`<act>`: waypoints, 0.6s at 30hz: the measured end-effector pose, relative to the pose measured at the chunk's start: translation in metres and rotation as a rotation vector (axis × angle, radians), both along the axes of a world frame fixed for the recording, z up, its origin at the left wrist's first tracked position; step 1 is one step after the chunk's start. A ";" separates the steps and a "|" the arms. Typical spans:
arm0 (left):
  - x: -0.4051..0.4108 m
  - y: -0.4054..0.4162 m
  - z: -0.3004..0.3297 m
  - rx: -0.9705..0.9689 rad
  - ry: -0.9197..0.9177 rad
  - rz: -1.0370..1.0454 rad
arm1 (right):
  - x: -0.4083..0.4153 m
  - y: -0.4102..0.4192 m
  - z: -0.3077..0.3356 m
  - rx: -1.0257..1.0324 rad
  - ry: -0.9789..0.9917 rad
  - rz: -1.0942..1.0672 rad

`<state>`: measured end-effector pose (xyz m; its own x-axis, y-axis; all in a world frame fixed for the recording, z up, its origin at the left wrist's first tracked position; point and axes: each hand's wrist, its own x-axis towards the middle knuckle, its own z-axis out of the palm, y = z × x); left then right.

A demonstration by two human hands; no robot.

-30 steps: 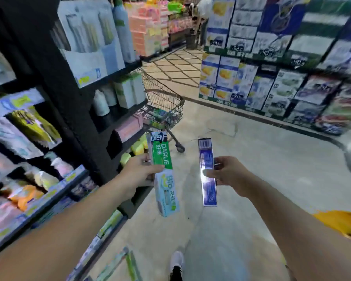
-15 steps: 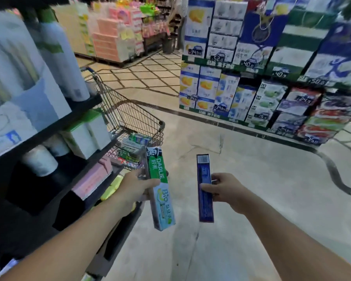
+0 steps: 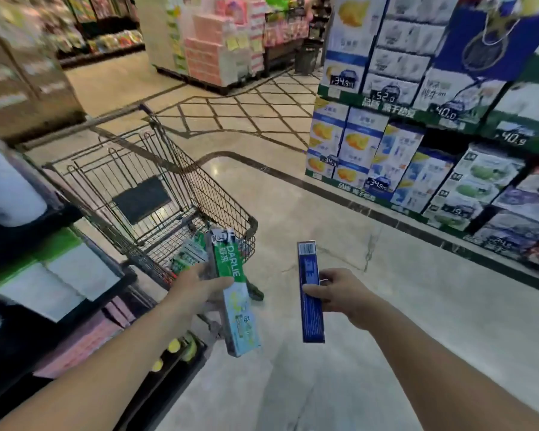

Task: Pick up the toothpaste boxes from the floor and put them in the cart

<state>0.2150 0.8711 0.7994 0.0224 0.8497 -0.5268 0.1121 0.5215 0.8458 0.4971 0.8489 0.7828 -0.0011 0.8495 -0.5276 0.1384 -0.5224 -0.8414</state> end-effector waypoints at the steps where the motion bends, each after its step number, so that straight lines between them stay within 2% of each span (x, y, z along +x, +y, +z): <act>1: 0.003 0.012 0.001 0.002 0.009 0.028 | 0.004 0.021 -0.001 -0.002 -0.003 0.019; 8: -0.003 0.094 -0.005 -0.037 0.035 0.155 | -0.020 0.148 -0.007 -0.031 0.001 0.185; 18: -0.047 0.241 -0.044 -0.115 -0.034 0.343 | -0.080 0.333 -0.024 -0.081 -0.144 0.347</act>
<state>0.1682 1.1121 0.7553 -0.2348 0.7461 -0.6231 -0.1131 0.6157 0.7799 0.4169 1.1819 0.7591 -0.2016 0.7674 -0.6086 0.4326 -0.4877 -0.7583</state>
